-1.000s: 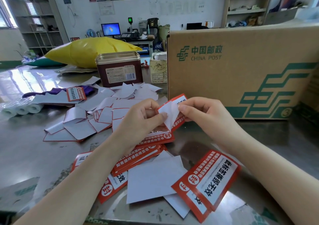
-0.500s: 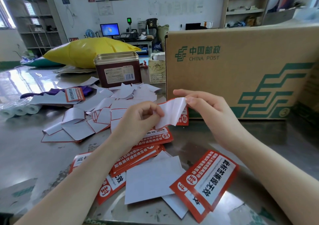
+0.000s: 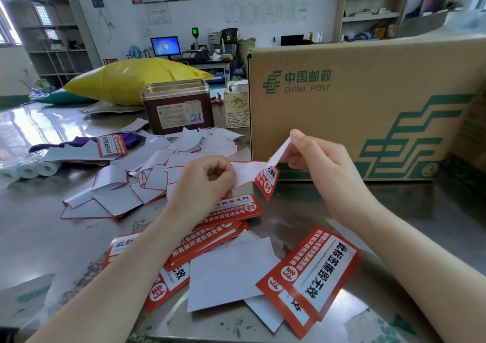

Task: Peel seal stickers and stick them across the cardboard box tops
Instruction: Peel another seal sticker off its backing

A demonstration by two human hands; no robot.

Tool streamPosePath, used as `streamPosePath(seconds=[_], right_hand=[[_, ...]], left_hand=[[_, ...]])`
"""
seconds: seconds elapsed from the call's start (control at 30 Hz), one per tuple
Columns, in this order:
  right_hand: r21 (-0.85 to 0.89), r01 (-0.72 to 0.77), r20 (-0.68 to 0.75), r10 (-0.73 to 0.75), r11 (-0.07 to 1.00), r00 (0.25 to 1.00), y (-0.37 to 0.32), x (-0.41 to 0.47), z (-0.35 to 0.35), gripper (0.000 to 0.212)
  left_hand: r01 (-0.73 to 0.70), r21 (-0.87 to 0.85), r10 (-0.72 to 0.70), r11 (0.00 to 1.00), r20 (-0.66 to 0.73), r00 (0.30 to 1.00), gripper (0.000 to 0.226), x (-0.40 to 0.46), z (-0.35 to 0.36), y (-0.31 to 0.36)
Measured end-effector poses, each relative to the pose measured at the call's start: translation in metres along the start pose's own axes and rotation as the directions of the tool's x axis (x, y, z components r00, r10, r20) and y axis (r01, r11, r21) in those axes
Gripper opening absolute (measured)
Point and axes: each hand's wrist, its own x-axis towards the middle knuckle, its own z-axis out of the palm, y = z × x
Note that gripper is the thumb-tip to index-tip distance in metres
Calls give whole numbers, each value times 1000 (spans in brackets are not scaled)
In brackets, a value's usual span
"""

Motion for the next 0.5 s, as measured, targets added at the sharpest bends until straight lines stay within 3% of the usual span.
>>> streamPosePath(seconds=[0.17, 0.5], right_hand=[[-82, 4, -31, -7, 997, 999, 4, 2, 0, 50], [-59, -14, -58, 11, 998, 998, 5, 3, -1, 42]], left_hand=[[-7, 64, 13, 998, -103, 995, 22, 3, -2, -2], [51, 56, -36, 997, -252, 967, 18, 10, -8, -10]])
